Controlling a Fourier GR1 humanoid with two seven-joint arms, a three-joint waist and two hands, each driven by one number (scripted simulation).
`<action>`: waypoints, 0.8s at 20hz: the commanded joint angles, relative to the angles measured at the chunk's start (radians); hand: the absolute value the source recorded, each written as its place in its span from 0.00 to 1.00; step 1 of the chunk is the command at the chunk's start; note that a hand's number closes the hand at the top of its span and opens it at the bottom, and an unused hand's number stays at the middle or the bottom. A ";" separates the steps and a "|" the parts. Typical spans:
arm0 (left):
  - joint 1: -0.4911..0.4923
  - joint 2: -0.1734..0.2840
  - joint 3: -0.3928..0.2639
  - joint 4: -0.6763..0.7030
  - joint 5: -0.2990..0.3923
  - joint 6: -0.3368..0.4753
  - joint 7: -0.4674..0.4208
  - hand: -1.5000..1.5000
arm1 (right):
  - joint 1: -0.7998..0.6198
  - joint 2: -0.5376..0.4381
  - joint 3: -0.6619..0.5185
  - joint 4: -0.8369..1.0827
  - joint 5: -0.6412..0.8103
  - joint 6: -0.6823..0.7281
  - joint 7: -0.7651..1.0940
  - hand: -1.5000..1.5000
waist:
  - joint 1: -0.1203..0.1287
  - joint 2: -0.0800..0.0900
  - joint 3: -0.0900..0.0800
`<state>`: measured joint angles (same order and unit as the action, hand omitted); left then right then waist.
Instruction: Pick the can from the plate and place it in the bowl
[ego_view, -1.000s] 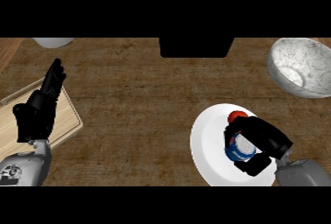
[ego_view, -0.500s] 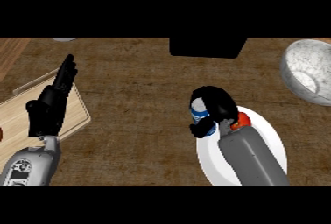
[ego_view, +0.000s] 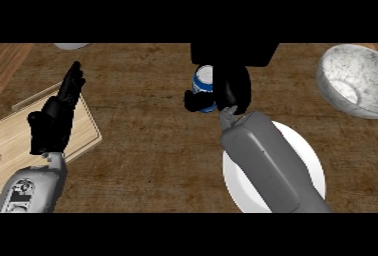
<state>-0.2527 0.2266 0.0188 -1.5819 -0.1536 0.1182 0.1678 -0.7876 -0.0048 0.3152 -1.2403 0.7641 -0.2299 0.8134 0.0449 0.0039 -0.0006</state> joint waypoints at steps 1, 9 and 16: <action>0.021 0.016 0.017 -0.049 0.019 -0.017 0.055 0.50 | -0.078 0.005 0.013 0.033 0.101 -0.174 0.131 1.00 | -0.014 -0.006 0.000; 0.036 -0.004 0.033 0.018 -0.018 0.022 -0.028 0.50 | -0.051 -0.067 -0.089 -0.063 0.229 -0.137 0.217 1.00 | -0.052 -0.006 0.000; 0.047 -0.041 0.003 0.020 -0.023 0.019 -0.047 0.50 | 0.011 -0.192 -0.276 0.031 0.141 -0.269 0.004 1.00 | -0.045 0.000 0.001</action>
<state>-0.2115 0.2067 0.0307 -1.5975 -0.1739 0.1351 0.1637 -0.8244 -0.1477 0.1102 -1.2300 0.9246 -0.4130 0.8877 0.0033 0.0006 0.0000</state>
